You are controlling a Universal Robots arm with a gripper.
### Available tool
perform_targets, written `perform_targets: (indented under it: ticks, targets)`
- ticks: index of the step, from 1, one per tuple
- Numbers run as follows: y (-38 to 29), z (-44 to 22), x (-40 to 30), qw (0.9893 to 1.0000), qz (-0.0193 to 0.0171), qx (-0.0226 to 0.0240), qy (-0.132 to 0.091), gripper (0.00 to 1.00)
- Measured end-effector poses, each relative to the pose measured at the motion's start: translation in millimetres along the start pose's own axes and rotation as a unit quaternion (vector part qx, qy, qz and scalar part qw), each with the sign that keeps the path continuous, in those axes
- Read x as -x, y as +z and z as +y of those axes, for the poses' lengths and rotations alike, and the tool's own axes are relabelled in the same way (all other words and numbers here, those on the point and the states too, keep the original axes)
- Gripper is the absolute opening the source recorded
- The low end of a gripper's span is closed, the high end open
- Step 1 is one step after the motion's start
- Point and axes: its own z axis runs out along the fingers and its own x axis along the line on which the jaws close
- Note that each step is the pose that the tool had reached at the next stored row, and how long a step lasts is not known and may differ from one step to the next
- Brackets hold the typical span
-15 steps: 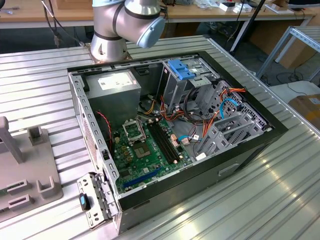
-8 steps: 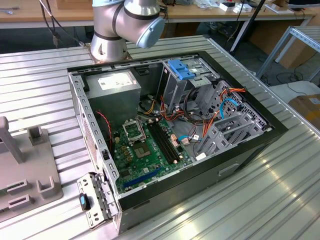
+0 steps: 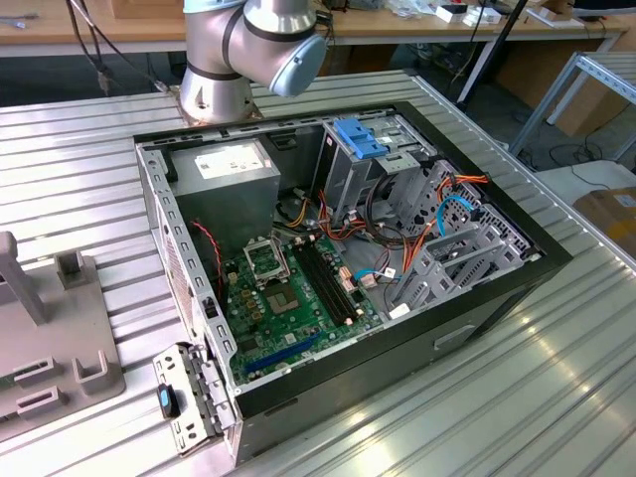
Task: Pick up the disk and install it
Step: 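Reach for the disk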
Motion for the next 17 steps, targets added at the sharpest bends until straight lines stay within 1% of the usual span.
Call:
perform_targets:
  ticks: [2,3,4,6,9,14,17]
  targets:
    - [-0.1,-0.3,-3.9,1.0000,0.0000,0.0000,0.000,0.11]
    - [-0.2,-0.7,-9.1,1.0000,0.0000,0.0000,0.000,0.11]
    - [-0.2,-1.0,-12.8,1.0000,0.0000,0.0000,0.000,0.11]
    - [-0.4,-1.2,-16.1,1.0000,0.0001,0.0000,0.000,0.11]
    - [-0.4,-1.8,-23.6,1.0000,0.0000,0.0000,0.000,0.11]
    - [-0.5,-2.6,-32.9,1.0000,0.0001,0.0000,0.000,0.11]
    - [-0.5,-2.6,-34.3,1.0000,0.0000,0.0000,0.000,0.11]
